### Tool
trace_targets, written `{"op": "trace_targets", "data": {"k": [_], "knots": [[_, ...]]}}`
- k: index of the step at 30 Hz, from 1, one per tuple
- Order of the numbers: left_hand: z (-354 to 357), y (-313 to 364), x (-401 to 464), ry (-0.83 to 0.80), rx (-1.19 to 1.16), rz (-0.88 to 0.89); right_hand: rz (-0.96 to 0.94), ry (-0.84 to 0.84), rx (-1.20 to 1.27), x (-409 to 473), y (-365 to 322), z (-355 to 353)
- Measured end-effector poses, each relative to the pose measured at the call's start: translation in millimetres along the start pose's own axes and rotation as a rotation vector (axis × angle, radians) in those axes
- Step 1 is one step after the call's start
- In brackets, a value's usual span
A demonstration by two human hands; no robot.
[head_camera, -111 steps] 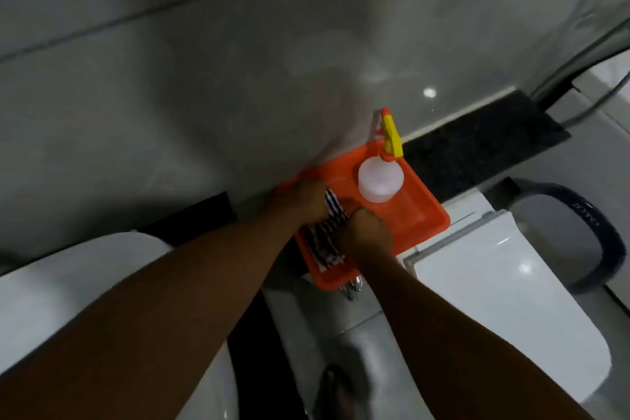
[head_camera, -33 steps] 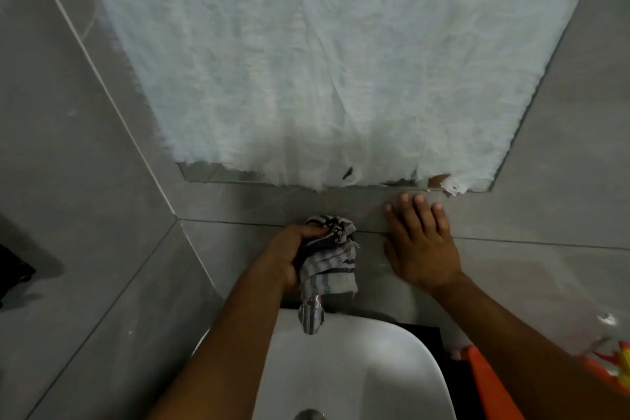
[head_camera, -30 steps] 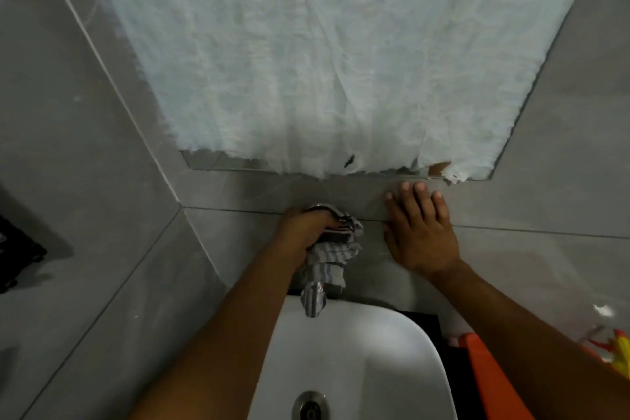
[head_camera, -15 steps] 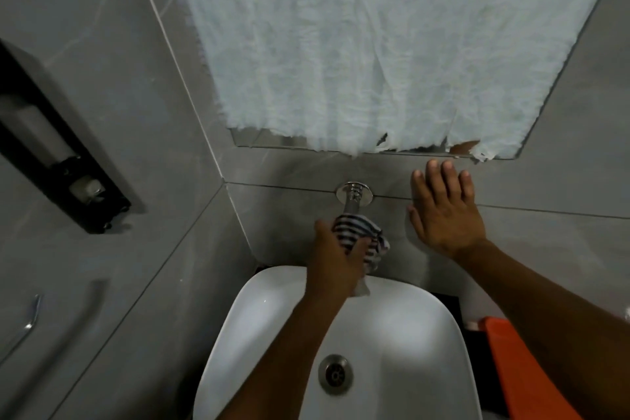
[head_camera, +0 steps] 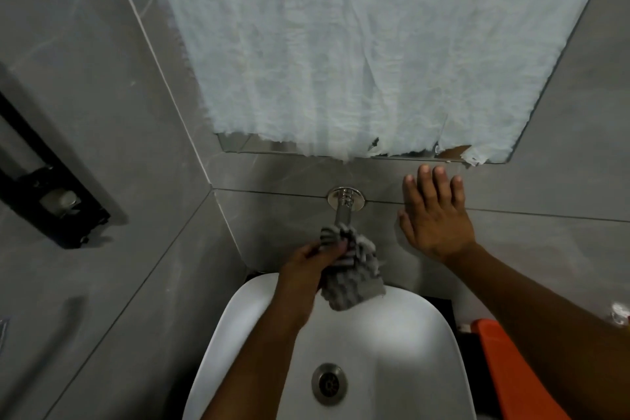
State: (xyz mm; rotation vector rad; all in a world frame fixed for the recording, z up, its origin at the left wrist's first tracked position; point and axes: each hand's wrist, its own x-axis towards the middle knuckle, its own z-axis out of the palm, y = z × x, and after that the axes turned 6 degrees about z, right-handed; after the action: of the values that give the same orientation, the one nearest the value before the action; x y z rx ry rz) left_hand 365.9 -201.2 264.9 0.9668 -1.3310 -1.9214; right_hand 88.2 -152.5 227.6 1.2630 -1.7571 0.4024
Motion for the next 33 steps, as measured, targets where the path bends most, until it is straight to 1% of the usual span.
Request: {"op": "trace_targets", "data": {"k": [2,4,5,7,8,9,11,13,15,17,19,22,23,24,25,26,28,29,31,32,33], "knots": [[12.2,24.5,19.1,0.097,0.263,0.012,-0.003,-0.003,0.003,0.2,-0.7,0.4],[30.4,42.2,42.8,0.143,0.539,0.129,-0.002,0.002,-0.003,0.6,-0.3,1.9],[39.4,49.7,52.8,0.153,0.633,0.173,-0.001,0.003,-0.003,0.6,-0.1,2.5],[48.7,59.6,67.4,0.180,0.737,0.162,-0.007,0.010,0.002,-0.3,0.4,3.0],[48.1,61.3,72.0,0.181,0.743,0.138,-0.009,0.013,0.002,0.3,0.4,2.8],[45.4,61.3,73.5,0.172,0.705,0.117,-0.004,0.007,0.007,1.2,-0.3,1.3],[38.1,57.4,67.3,0.147,0.526,0.103,0.007,-0.022,0.019,1.8,-1.7,-2.4],[31.3,50.9,53.8,0.129,0.377,0.040,0.011,-0.048,0.016,0.7,-2.1,-5.1],[21.5,46.2,39.7,0.080,0.365,-0.035,0.016,-0.066,0.022,1.0,-3.1,-7.8],[7.4,36.7,23.7,-0.018,0.333,-0.075,0.026,-0.089,0.026,1.9,-5.4,-10.7],[-8.9,18.6,7.0,-0.134,0.149,-0.098,0.041,-0.105,0.036,2.0,-9.0,-13.3],[-20.6,-15.0,-15.7,-0.218,-0.235,-0.182,0.058,-0.117,0.053,0.7,-11.0,-15.1],[-18.6,-22.5,-20.3,-0.219,-0.365,-0.229,0.058,-0.121,0.050,-0.4,-9.9,-15.0],[-14.6,-25.1,-21.7,-0.188,-0.446,-0.261,0.054,-0.125,0.046,-1.6,-8.4,-14.7],[-9.3,-23.5,-19.5,-0.143,-0.454,-0.257,0.049,-0.131,0.041,-2.3,-7.1,-14.7],[-2.3,-17.1,-14.0,-0.082,-0.369,-0.229,0.048,-0.141,0.035,-2.4,-6.3,-15.1],[13.0,1.3,1.0,0.035,-0.040,-0.174,0.053,-0.168,0.033,-1.5,-5.7,-15.6],[22.2,13.0,8.7,0.069,0.149,-0.150,0.057,-0.175,0.035,-1.8,-5.9,-15.2],[43.8,32.3,24.2,0.136,0.535,-0.035,0.067,-0.177,0.031,-2.2,-7.2,-14.1],[54.6,36.4,32.7,0.178,0.765,0.040,0.069,-0.182,0.030,-2.1,-7.5,-13.8],[65.4,37.3,40.1,0.229,1.049,0.111,0.066,-0.186,0.033,-2.1,-7.6,-13.4]]}}
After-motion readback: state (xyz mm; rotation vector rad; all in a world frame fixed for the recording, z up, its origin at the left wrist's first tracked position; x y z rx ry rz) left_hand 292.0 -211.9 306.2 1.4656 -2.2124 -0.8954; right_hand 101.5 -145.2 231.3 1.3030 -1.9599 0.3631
